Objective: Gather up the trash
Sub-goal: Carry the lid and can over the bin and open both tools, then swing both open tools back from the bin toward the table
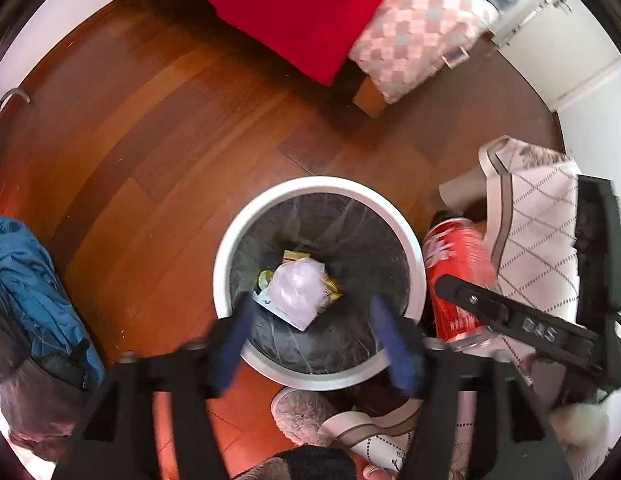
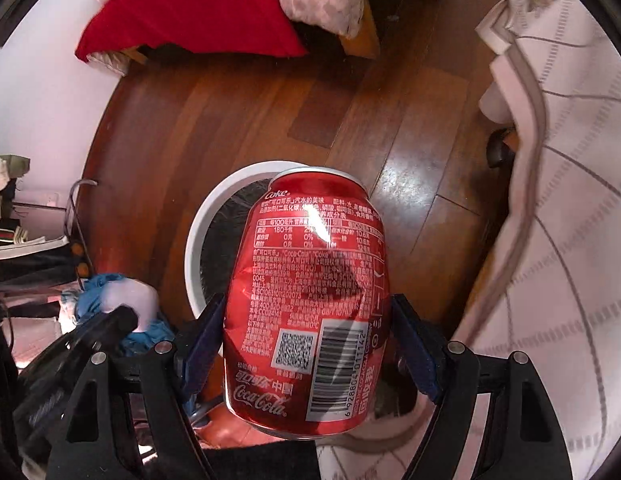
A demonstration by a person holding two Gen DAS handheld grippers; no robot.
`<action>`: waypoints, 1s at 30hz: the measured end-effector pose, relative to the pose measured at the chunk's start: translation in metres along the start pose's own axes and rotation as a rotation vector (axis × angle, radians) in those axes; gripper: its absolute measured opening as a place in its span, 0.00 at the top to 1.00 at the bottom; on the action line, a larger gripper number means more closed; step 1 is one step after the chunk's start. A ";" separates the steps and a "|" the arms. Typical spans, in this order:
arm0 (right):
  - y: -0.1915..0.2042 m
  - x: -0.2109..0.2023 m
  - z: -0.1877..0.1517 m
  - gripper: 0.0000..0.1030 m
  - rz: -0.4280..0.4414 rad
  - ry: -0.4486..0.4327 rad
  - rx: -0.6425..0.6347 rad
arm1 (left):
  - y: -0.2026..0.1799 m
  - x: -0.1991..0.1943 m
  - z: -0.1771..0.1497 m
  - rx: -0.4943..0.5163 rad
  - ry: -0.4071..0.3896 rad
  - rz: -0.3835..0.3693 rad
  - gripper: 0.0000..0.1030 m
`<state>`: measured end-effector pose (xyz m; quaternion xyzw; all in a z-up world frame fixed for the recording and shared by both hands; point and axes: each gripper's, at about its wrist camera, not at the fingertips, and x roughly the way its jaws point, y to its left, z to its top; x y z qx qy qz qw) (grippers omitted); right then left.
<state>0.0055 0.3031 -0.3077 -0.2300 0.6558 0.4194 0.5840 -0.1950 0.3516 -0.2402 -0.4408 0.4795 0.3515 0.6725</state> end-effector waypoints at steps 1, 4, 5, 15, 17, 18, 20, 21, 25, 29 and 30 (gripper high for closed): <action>0.001 0.006 0.007 0.18 -0.002 0.010 0.001 | 0.003 -0.002 0.002 -0.008 -0.005 0.002 0.24; 0.002 0.011 0.016 0.00 0.017 0.008 0.007 | 0.011 -0.011 0.002 -0.034 -0.024 0.020 0.01; 0.002 0.009 0.016 0.00 0.021 0.002 0.007 | 0.012 -0.016 0.000 -0.035 -0.036 0.039 0.01; 0.012 -0.031 -0.023 0.00 -0.062 -0.076 -0.080 | 0.011 -0.036 -0.025 -0.041 -0.104 0.228 0.01; 0.012 -0.040 -0.035 0.00 -0.084 -0.089 -0.101 | 0.009 -0.040 -0.031 -0.047 -0.105 0.225 0.01; 0.012 -0.044 -0.041 0.00 -0.097 -0.095 -0.111 | 0.007 -0.043 -0.034 -0.046 -0.107 0.224 0.01; 0.012 -0.052 -0.052 0.00 -0.106 -0.105 -0.127 | 0.005 -0.051 -0.040 -0.043 -0.113 0.229 0.01; 0.012 -0.056 -0.057 0.00 -0.110 -0.108 -0.127 | 0.003 -0.055 -0.043 -0.042 -0.119 0.226 0.01; 0.011 -0.074 -0.074 0.00 -0.092 -0.119 -0.127 | -0.006 -0.071 -0.052 -0.030 -0.142 0.232 0.01; 0.016 -0.097 -0.091 0.00 -0.079 -0.147 -0.149 | -0.015 -0.095 -0.064 -0.011 -0.172 0.241 0.01; 0.017 -0.103 -0.095 0.00 -0.074 -0.156 -0.156 | -0.018 -0.101 -0.068 -0.005 -0.181 0.243 0.01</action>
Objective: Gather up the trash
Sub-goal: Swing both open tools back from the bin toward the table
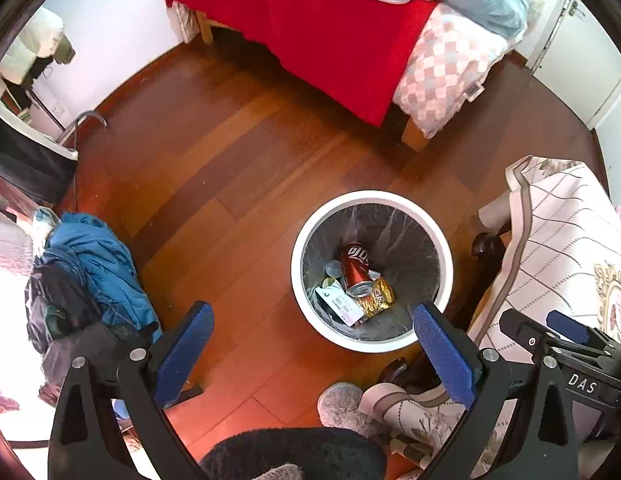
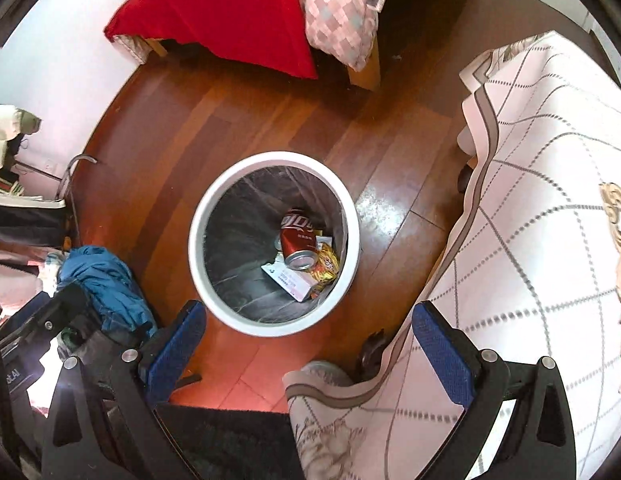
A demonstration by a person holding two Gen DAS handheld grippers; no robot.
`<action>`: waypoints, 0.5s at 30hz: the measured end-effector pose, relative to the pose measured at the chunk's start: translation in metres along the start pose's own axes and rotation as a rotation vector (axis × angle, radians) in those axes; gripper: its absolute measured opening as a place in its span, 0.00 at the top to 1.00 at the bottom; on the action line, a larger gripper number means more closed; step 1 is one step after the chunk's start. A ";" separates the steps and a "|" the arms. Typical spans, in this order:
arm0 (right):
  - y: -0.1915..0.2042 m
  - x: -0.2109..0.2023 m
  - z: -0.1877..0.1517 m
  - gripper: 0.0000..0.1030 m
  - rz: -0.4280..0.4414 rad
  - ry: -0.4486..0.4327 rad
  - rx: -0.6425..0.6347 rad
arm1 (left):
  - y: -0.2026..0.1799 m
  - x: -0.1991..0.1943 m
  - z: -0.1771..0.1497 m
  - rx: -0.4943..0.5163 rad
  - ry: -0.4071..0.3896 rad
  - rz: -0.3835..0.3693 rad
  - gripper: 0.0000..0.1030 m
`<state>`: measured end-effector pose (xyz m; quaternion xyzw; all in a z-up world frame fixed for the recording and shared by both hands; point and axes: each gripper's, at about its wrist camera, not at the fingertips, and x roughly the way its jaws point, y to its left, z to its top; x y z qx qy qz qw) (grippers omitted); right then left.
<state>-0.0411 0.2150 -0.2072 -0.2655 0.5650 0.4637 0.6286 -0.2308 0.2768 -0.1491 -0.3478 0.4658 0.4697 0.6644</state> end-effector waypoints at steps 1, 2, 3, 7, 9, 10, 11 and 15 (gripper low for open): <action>0.002 -0.009 -0.003 0.00 0.004 -0.015 -0.007 | -0.001 -0.005 -0.002 0.004 -0.006 0.000 0.01; 0.003 -0.018 -0.005 0.00 0.009 -0.027 -0.012 | -0.002 -0.013 -0.003 0.007 -0.016 0.000 0.01; 0.005 -0.026 -0.007 0.00 0.015 -0.038 -0.018 | -0.003 -0.022 -0.006 0.008 -0.029 -0.002 0.01; 0.009 -0.066 -0.021 0.00 0.043 -0.095 -0.040 | -0.006 -0.060 -0.014 0.019 -0.091 -0.009 0.01; 0.010 -0.086 -0.027 0.00 0.060 -0.128 -0.046 | -0.009 -0.079 -0.018 0.030 -0.123 -0.008 0.01; 0.010 -0.097 -0.030 0.00 0.071 -0.144 -0.048 | -0.010 -0.085 -0.020 0.031 -0.133 -0.009 0.01; 0.010 -0.108 -0.034 0.00 0.088 -0.160 -0.048 | -0.011 -0.096 -0.022 0.028 -0.148 -0.012 0.01; 0.002 -0.152 -0.048 0.00 0.166 -0.219 -0.019 | -0.026 -0.128 -0.029 0.040 -0.197 -0.047 0.01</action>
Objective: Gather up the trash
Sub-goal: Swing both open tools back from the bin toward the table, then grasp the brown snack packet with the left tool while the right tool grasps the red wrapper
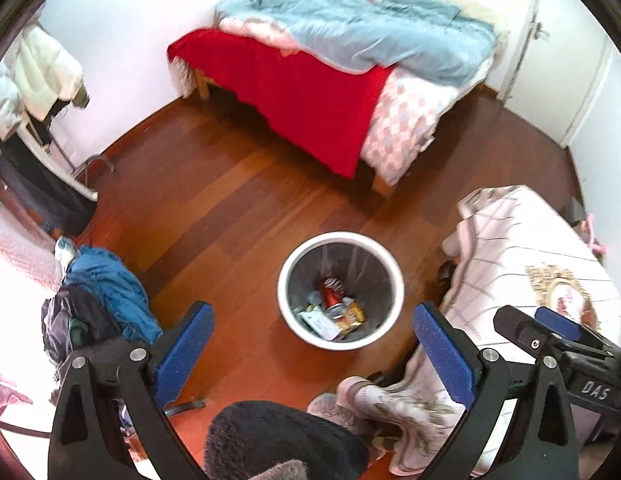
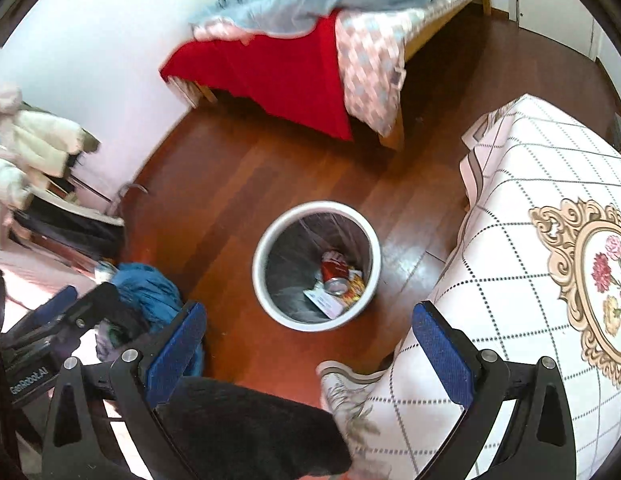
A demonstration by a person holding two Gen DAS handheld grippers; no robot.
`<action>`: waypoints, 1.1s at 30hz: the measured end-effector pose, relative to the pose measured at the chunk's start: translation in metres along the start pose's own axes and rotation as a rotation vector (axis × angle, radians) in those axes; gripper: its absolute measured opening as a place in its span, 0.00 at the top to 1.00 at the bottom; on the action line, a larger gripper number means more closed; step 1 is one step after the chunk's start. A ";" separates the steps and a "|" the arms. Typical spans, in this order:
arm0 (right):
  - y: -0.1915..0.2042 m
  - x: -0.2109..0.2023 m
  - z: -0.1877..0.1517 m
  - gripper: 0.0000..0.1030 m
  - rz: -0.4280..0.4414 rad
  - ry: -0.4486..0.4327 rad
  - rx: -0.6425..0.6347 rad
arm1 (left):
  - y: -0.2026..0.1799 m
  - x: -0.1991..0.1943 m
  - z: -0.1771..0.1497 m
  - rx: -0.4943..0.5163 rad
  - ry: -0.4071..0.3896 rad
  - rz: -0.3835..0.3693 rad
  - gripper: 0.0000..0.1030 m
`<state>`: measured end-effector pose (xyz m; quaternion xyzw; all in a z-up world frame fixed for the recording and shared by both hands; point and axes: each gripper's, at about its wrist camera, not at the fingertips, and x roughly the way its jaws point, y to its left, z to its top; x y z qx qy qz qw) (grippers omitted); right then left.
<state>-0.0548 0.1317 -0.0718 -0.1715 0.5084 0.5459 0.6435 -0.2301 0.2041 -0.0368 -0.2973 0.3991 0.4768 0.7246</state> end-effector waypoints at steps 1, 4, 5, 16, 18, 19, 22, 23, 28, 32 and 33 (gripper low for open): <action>-0.003 -0.010 -0.001 0.00 0.018 -0.011 0.013 | -0.005 -0.005 0.000 0.007 -0.011 -0.003 0.01; -0.019 -0.045 -0.005 0.00 0.052 -0.052 0.057 | -0.031 -0.018 0.000 0.037 -0.045 -0.034 0.01; -0.028 -0.058 -0.007 0.00 0.051 -0.069 0.077 | -0.043 -0.021 0.000 0.046 -0.054 -0.052 0.01; -0.237 -0.174 -0.047 0.00 -0.246 -0.176 0.410 | -0.266 0.018 -0.020 0.316 0.029 -0.259 0.01; -0.287 -0.192 -0.058 0.00 -0.333 -0.187 0.486 | -0.312 0.029 -0.030 0.384 0.054 -0.281 0.01; -0.318 -0.202 -0.065 0.00 -0.372 -0.193 0.533 | -0.334 0.034 -0.037 0.414 0.067 -0.294 0.01; -0.389 -0.218 -0.083 0.00 -0.449 -0.196 0.645 | -0.404 0.059 -0.054 0.509 0.136 -0.330 0.01; -0.416 -0.222 -0.090 0.01 -0.469 -0.195 0.690 | -0.420 0.067 -0.058 0.532 0.159 -0.341 0.01; -0.495 -0.217 -0.105 0.21 -0.474 -0.169 0.810 | -0.486 0.100 -0.076 0.609 0.251 -0.369 0.02; -0.529 -0.195 -0.109 0.26 -0.451 -0.139 0.833 | -0.522 0.120 -0.088 0.654 0.285 -0.384 0.02; -0.533 -0.189 -0.110 0.29 -0.450 -0.132 0.836 | -0.527 0.123 -0.089 0.661 0.291 -0.389 0.04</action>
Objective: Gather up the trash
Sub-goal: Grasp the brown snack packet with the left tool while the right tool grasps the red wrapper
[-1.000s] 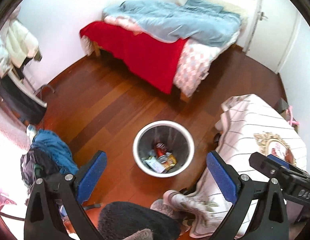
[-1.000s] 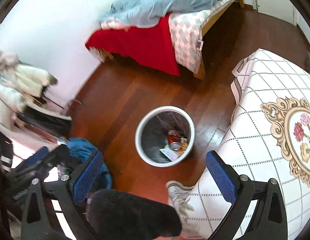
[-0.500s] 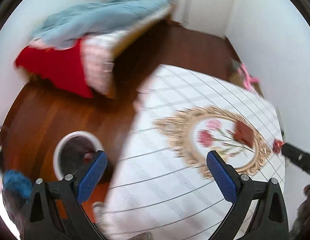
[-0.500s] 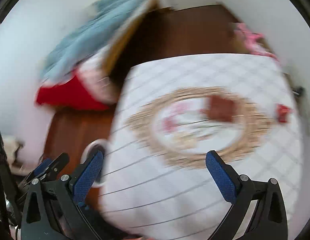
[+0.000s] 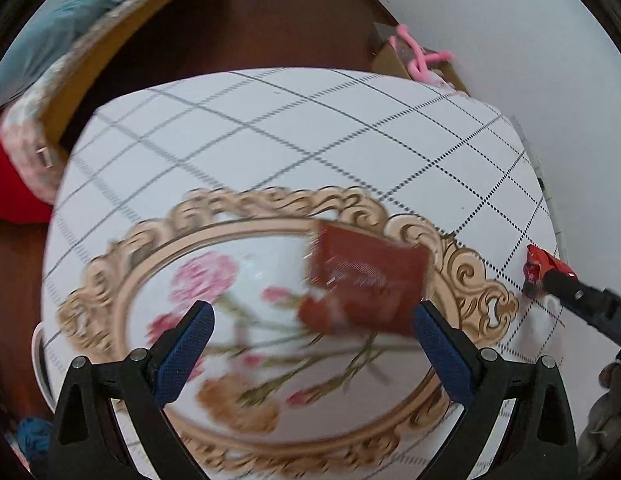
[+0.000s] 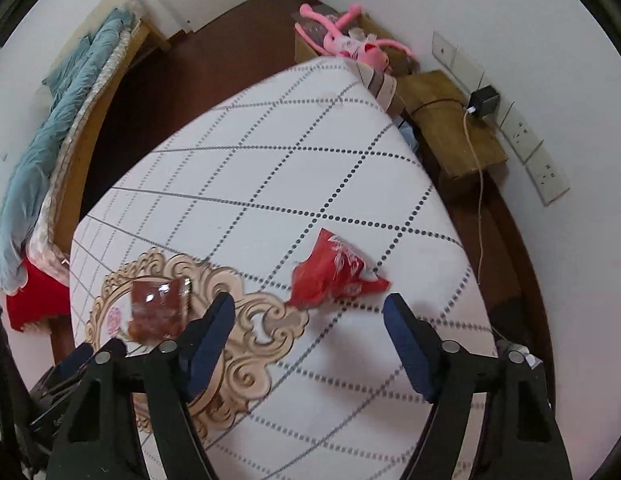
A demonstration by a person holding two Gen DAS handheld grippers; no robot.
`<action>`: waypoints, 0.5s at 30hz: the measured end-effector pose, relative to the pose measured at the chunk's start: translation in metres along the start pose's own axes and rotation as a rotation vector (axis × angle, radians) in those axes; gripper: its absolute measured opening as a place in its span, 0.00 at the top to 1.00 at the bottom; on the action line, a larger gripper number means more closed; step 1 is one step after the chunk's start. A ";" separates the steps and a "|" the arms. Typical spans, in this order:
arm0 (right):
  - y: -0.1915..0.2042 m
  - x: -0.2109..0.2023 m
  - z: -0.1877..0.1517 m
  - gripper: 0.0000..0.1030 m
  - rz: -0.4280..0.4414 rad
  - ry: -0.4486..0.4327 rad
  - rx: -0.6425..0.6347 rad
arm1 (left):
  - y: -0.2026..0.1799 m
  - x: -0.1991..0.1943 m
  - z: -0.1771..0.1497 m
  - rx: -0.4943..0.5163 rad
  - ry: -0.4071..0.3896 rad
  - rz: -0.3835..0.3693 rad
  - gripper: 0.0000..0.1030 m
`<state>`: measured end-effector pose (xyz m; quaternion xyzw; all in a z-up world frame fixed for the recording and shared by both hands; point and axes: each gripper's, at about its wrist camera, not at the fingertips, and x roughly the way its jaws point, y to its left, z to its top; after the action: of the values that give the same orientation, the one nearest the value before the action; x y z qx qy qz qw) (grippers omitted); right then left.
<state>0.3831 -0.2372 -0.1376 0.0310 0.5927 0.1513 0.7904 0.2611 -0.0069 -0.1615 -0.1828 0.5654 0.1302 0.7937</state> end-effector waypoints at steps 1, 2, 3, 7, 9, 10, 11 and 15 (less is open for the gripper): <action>0.000 0.010 0.002 0.31 0.009 0.009 0.000 | -0.005 0.007 0.004 0.009 0.007 0.004 0.16; -0.001 0.015 0.003 0.36 0.012 0.017 -0.002 | -0.009 0.012 0.007 0.017 0.012 0.015 0.29; -0.001 0.020 0.003 0.45 0.010 0.023 0.000 | -0.012 0.018 0.010 0.029 0.021 0.019 0.36; 0.002 0.025 0.002 0.77 0.001 0.023 -0.014 | -0.021 0.017 0.014 0.076 -0.013 0.062 0.83; 0.002 0.018 0.000 0.85 0.000 0.006 -0.024 | -0.022 0.008 0.012 0.087 -0.029 0.053 0.90; 0.003 0.014 -0.001 0.85 0.005 -0.003 -0.031 | -0.021 0.002 0.010 0.090 -0.043 0.057 0.92; 0.004 0.010 -0.003 0.87 0.008 -0.011 -0.036 | -0.021 -0.004 0.008 0.094 -0.059 0.064 0.93; 0.009 -0.013 -0.008 0.88 0.040 -0.044 -0.063 | -0.010 -0.045 -0.005 0.085 -0.136 0.054 0.93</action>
<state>0.3706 -0.2328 -0.1257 0.0213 0.5696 0.1847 0.8007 0.2461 -0.0186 -0.1193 -0.1242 0.5199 0.1394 0.8336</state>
